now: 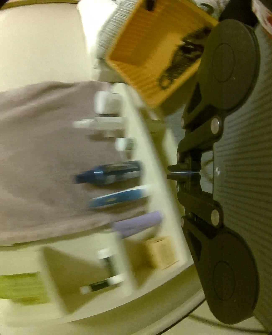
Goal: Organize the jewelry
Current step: 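Grasp the long brown wooden bead necklace with the left gripper, then lift the brown bead necklace up off the mat with the left gripper, then lower the necklace into the orange tray and open the left gripper, then grasp the small gold charm on the mat with the left gripper, then carry the gold charm into the orange tray and open the left gripper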
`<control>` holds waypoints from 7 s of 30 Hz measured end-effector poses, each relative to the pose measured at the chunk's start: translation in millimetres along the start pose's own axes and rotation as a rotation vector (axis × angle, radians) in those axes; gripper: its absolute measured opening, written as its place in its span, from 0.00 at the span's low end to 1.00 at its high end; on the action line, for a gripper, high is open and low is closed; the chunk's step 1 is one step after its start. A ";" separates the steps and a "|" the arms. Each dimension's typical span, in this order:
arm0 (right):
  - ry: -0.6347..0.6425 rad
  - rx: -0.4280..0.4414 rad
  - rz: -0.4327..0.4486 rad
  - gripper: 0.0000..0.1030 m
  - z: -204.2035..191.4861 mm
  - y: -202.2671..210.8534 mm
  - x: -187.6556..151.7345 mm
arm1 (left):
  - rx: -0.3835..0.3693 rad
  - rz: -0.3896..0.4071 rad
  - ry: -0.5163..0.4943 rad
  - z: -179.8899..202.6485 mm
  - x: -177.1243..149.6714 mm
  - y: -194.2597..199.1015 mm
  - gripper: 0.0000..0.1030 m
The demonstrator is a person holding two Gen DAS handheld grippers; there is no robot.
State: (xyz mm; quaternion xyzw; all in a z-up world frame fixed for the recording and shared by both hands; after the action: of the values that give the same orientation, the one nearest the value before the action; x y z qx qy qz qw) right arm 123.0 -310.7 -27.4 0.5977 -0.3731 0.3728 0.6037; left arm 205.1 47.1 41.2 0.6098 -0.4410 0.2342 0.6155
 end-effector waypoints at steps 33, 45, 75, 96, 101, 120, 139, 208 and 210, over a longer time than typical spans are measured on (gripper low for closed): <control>0.001 -0.014 -0.013 0.05 2.9 -5.8 -2.6 | 0.030 -0.172 0.158 -9.6 -73.7 -61.8 0.05; 0.002 -0.008 -0.004 0.05 -0.1 -1.6 -1.9 | -0.001 -0.013 0.063 -19.6 9.0 -11.5 0.05; 0.010 -0.002 0.002 0.05 -3.6 0.5 0.4 | -0.361 0.200 -0.143 108.7 129.3 46.9 0.05; 0.000 -0.001 -0.001 0.05 -0.7 -0.6 0.2 | -0.530 -0.021 -0.251 221.7 77.0 -36.4 0.06; -0.003 -0.003 -0.002 0.05 -0.3 -0.1 -0.3 | -0.538 -0.053 -0.236 222.6 68.7 -48.7 0.06; -0.008 -0.004 0.000 0.05 0.0 -0.2 -0.5 | -0.258 0.023 -0.018 86.5 39.3 -16.6 0.29; -0.005 -0.015 -0.012 0.05 0.4 0.2 -2.8 | 0.108 -0.136 0.206 -48.8 -96.9 5.7 0.36; -0.007 -0.029 -0.026 0.05 -1.4 -3.8 -2.2 | -0.477 0.013 -0.146 169.7 -22.3 -27.0 0.07; -0.006 -0.028 -0.025 0.05 -1.6 -3.2 -2.8 | -0.509 0.012 -0.152 187.2 -21.6 -28.8 0.07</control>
State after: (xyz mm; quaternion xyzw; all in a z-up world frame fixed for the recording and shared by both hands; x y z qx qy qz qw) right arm 124.6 -309.1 -31.3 0.5949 -0.3724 0.3582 0.6157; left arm 169.9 -131.0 -17.2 0.4484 -0.5344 0.0730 0.7128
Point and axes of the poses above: each gripper's, at about its wrist camera, not at the fingertips, and y roughly against the way its jaws point, z to its right, x to its top, the point moved 4 cm from there along -y, roughly the way its jaws point, and after that the axes turned 1 degree about y, right-handed, at the moved point
